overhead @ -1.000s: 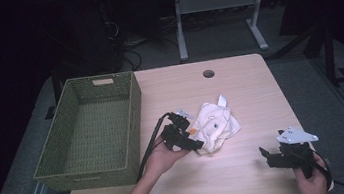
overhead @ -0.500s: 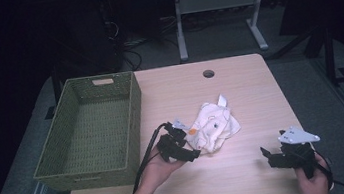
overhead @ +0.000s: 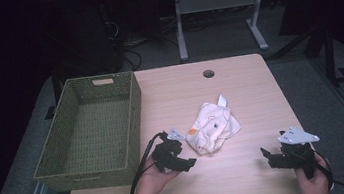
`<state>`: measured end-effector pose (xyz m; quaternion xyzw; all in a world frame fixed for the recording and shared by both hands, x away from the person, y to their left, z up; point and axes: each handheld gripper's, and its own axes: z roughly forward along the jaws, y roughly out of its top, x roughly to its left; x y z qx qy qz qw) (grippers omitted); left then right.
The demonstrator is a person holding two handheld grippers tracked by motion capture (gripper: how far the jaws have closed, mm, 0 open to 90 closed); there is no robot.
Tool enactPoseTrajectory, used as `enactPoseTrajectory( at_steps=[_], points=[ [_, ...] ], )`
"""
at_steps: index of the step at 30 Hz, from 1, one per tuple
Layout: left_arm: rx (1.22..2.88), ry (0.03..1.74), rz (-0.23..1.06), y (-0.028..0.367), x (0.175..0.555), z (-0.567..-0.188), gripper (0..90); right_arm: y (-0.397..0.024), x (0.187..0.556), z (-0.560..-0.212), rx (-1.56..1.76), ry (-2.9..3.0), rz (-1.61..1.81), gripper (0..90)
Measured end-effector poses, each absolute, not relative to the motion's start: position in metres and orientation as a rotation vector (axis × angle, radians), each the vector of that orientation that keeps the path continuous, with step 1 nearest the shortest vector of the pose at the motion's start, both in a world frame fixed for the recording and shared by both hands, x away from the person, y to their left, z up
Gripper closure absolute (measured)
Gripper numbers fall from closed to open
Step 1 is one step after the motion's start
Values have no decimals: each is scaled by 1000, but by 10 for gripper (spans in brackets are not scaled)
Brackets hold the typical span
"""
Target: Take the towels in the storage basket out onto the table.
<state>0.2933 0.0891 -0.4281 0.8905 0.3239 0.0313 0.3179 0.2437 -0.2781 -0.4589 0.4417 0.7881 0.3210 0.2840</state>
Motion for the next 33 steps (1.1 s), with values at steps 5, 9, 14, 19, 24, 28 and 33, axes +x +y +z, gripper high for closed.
enactPoseTrajectory(
  at_steps=[5,9,14,19,24,28,33],
  points=[
    [2355,847,91,94,287,-432,331,-278,243,-459,1183,2109,856,139],
    [2352,850,89,100,281,-435,329,-278,243,-459,1185,2110,857,139],
    [2341,843,60,105,274,-437,322,-279,243,-459,1184,2111,857,139],
    [2338,842,54,110,268,-440,319,-278,243,-460,1183,2112,857,139],
    [2319,849,25,118,264,-444,307,-278,242,-460,1180,2114,858,139],
    [2318,841,31,122,259,-446,294,-277,239,-459,1170,2106,878,139],
    [2299,845,47,124,260,-444,281,-274,237,-459,1155,2111,888,139]
  ],
)
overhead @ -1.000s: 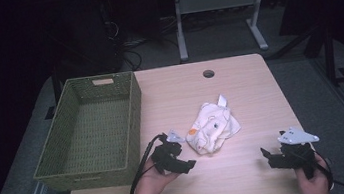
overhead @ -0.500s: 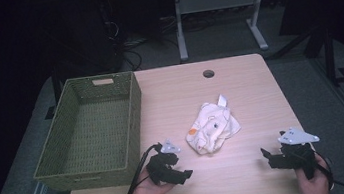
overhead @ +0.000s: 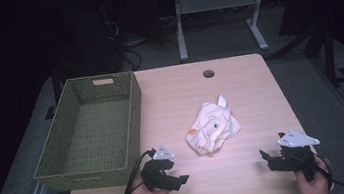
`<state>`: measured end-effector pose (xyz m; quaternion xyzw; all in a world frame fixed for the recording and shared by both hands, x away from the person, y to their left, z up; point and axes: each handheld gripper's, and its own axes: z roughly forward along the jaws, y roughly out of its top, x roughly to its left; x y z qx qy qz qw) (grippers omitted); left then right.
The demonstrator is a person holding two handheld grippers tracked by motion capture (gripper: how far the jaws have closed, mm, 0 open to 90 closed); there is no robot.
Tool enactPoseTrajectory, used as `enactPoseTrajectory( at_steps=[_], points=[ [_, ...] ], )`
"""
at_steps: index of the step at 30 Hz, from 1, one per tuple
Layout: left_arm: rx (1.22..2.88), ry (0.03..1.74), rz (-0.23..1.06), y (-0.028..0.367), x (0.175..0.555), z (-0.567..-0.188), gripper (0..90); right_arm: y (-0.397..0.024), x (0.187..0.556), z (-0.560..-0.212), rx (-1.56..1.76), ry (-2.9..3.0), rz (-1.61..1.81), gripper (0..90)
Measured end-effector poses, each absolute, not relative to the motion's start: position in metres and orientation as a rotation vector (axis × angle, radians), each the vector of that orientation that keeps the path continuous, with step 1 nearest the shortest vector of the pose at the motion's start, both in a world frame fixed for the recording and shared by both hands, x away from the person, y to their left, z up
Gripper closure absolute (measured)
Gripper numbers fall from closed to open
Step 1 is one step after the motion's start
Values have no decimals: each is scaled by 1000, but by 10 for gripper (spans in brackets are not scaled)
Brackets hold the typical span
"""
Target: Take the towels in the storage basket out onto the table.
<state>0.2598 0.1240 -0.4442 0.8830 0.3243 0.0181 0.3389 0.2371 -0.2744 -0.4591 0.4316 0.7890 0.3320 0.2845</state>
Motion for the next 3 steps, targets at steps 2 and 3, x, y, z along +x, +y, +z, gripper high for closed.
enactPoseTrajectory(
  at_steps=[2,3],
  points=[
    [2310,845,55,123,260,-446,274,-274,237,-459,1149,2113,888,139],
    [2315,846,62,123,260,-447,274,-273,237,-459,1146,2113,889,139]
  ],
)
